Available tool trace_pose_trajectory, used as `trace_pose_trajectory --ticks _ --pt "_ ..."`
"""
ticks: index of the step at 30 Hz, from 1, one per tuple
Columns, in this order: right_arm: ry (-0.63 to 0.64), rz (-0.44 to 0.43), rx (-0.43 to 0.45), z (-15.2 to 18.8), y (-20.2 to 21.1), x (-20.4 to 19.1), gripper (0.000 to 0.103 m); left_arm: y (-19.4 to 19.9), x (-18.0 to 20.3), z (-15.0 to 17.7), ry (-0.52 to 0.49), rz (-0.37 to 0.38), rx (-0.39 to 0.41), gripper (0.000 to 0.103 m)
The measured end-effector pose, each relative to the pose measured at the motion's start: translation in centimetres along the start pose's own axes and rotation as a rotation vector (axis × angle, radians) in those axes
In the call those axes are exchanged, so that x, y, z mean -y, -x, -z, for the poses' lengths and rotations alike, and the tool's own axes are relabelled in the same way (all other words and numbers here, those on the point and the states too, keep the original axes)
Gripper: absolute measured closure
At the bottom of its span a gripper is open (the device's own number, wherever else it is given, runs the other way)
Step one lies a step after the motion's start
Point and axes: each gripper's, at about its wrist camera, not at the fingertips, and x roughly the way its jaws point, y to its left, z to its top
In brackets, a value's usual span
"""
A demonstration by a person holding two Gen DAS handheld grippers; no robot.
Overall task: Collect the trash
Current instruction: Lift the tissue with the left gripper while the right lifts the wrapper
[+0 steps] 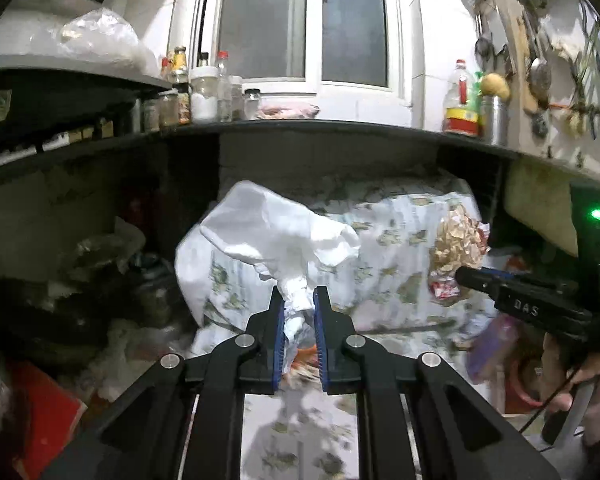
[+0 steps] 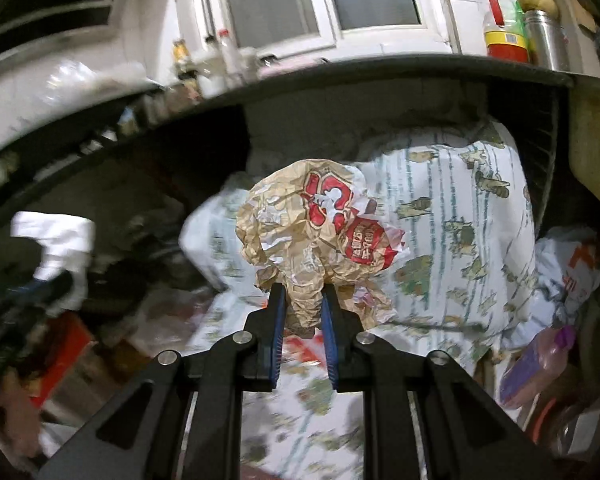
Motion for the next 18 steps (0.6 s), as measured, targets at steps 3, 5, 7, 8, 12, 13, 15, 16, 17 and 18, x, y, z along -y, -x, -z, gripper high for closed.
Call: trace_pose_trajectory --ticks 3,5,7,8,12,13,15,16,17,18 --pt "-0.001 -0.033 0.015 1.1 3.1 -1.6 0.086 1.0 0.1 0.3 0.024 -0.001 -0.040 0.089" --pt "0.002 -0.055 0.011 2.3 4.5 -2.7 0.086 1.3 0.2 1.1 0.035 0.014 -0.077 0.089" --pt "-0.008 -0.080 -0.008 3.8 5.2 -3.3 0.086 1.4 0.2 2.5 0.037 0.034 -0.126 0.089" --pt "-0.013 -0.095 -0.027 4.7 5.4 -3.6 0.086 1.6 0.2 3.3 0.045 0.037 -0.138 0.089" --pt "-0.008 -0.093 -0.092 8.2 4.9 -4.1 0.086 2.2 0.0 7.0 0.075 0.053 -0.198 0.089" --pt "0.001 -0.086 -0.112 9.1 4.7 -4.3 0.086 2.1 0.0 7.9 0.080 0.048 -0.217 0.089" --pt "0.003 -0.082 -0.152 10.6 4.0 -4.5 0.086 1.8 -0.1 9.0 0.083 0.054 -0.240 0.089" --pt "0.004 -0.081 -0.176 11.5 3.5 -4.5 0.086 1.5 -0.2 9.6 0.082 0.051 -0.252 0.089" --pt "0.005 -0.079 -0.200 12.3 3.0 -4.5 0.086 1.1 -0.2 10.2 0.080 0.042 -0.265 0.089" --pt "0.005 -0.077 -0.218 13.0 2.6 -4.5 0.086 0.5 -0.3 10.6 0.082 0.040 -0.283 0.089"
